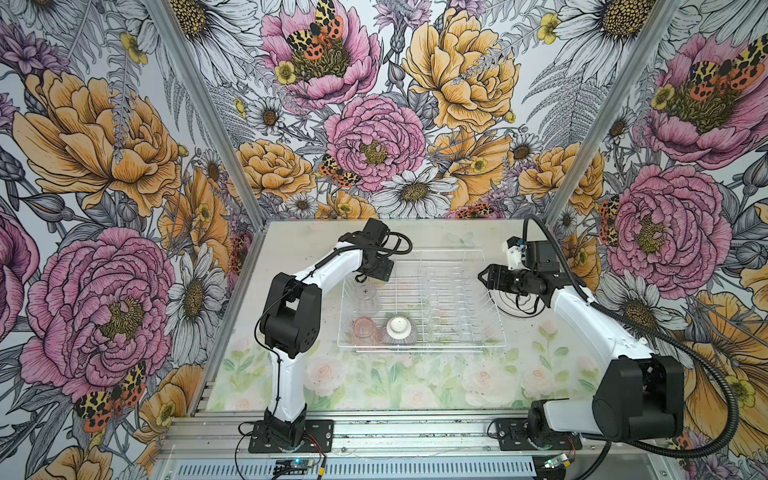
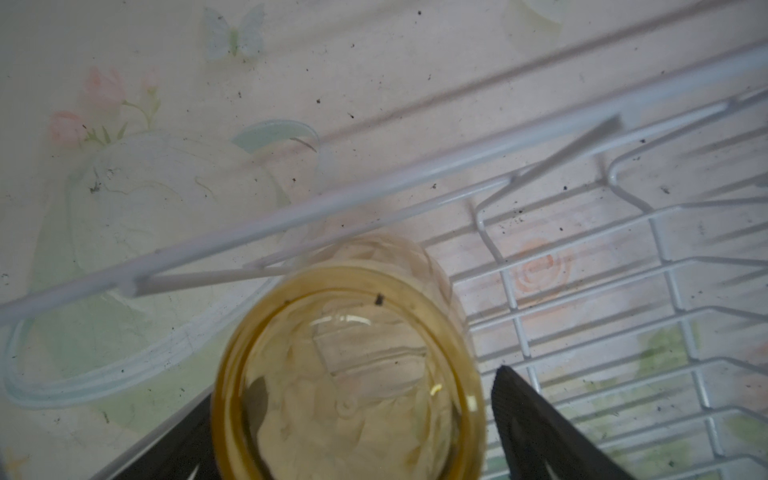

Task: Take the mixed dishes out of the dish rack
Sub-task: 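Close the left gripper on the yellow glass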

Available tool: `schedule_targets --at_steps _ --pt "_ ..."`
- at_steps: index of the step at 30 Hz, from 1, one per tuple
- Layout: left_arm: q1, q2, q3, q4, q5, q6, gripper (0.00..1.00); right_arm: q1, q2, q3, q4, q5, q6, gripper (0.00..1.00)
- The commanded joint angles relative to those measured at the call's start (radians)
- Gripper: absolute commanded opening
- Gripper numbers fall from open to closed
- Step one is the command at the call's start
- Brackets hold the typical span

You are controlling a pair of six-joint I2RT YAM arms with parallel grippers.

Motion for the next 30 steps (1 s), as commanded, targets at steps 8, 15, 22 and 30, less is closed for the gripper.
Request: schedule_targets --at_steps 8,15,22,30 --pt "-0.012 0.042 0.051 0.013 -0.034 0.014 0.86 0.006 0.032 -0.003 0.035 0.006 -0.008 0.75" --pt "-0.011 0.051 0.054 0.014 -0.039 0.014 0.80 0.006 0.039 -0.009 0.038 0.005 -0.009 0.75" --pt "0.000 0.042 0.052 0.016 -0.008 0.021 0.64 0.005 0.042 -0.011 0.041 0.002 -0.008 0.75" --pt "0.006 -0.024 0.008 0.050 0.038 0.032 0.51 0.005 0.024 -0.018 0.041 -0.029 -0.006 0.75"
